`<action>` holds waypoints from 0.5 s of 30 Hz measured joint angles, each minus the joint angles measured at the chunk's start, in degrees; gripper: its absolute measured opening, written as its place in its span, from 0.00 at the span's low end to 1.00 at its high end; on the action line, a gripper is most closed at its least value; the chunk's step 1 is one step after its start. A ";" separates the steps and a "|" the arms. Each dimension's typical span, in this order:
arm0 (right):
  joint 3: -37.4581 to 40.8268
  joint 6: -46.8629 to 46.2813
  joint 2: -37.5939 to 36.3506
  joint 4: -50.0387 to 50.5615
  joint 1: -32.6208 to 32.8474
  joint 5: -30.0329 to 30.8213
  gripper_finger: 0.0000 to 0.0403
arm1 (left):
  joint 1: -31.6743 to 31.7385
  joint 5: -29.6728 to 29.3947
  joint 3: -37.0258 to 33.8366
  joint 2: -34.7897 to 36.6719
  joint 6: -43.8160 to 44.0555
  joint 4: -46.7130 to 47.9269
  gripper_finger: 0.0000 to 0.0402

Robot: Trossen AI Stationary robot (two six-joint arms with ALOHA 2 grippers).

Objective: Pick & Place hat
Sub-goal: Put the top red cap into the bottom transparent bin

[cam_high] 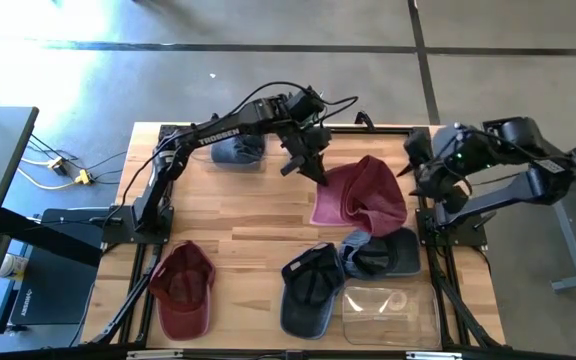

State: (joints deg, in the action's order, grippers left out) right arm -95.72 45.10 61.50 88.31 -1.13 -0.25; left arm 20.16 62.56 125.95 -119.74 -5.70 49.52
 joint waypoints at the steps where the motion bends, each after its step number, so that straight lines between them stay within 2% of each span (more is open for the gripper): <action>1: 0.00 -0.07 -0.16 0.09 1.25 1.13 0.60 | 0.00 0.00 0.00 0.00 0.17 0.00 0.00; 4: 0.00 -2.70 -1.45 0.97 4.76 4.37 0.58 | 0.15 -0.20 0.00 0.00 1.28 -0.02 0.00; 10: -0.03 -10.06 -5.14 0.50 11.31 4.18 0.51 | 0.09 -1.22 0.00 0.00 2.43 -0.09 0.00; 15: -0.02 -4.92 -4.49 0.17 14.69 4.74 0.46 | 0.09 -1.43 0.00 0.00 3.83 -1.74 0.00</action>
State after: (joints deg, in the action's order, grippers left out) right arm -95.74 40.18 57.02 88.48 13.56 4.50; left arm 20.25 61.13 125.95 -119.74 -1.87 47.78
